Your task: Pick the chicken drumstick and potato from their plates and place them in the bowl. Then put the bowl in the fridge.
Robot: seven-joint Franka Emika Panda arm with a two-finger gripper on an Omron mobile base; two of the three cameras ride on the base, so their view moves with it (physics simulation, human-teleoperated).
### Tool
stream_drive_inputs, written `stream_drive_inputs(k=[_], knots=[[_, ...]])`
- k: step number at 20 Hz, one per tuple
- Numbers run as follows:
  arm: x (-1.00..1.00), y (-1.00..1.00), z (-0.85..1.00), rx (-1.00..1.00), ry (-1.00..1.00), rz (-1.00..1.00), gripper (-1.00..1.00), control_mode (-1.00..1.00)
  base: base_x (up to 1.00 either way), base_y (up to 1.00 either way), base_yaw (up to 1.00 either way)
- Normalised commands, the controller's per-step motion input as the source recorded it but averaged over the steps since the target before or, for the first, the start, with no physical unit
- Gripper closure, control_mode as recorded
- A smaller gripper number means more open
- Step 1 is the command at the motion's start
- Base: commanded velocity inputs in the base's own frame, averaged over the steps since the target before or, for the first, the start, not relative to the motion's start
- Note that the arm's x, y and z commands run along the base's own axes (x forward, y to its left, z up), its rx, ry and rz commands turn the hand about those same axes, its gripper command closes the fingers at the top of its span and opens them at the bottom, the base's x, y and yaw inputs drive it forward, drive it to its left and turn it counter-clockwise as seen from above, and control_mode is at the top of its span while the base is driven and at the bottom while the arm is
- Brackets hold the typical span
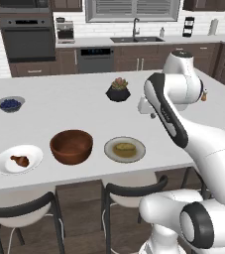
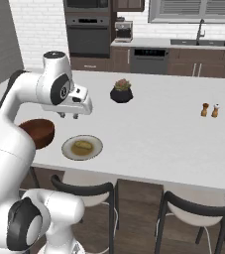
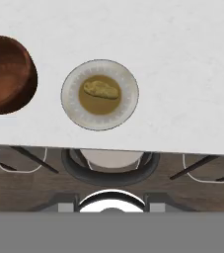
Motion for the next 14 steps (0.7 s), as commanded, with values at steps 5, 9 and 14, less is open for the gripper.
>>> stream_drive_inputs(k=[5, 9, 14], knots=[[-0.38, 0.0, -0.09, 0.0, 0.0, 0.0, -1.0, -1.0, 0.0, 0.0, 0.0], [-0.86, 0.03, -0.34, -0.07, 0.0, 0.02, -1.0, -1.0, 0.0, 0.0, 0.0], [-0.08, 0.01, -0.22, -0.08, -0.01, 0.26, -1.0, -1.0, 0.0, 0.0, 0.0]])
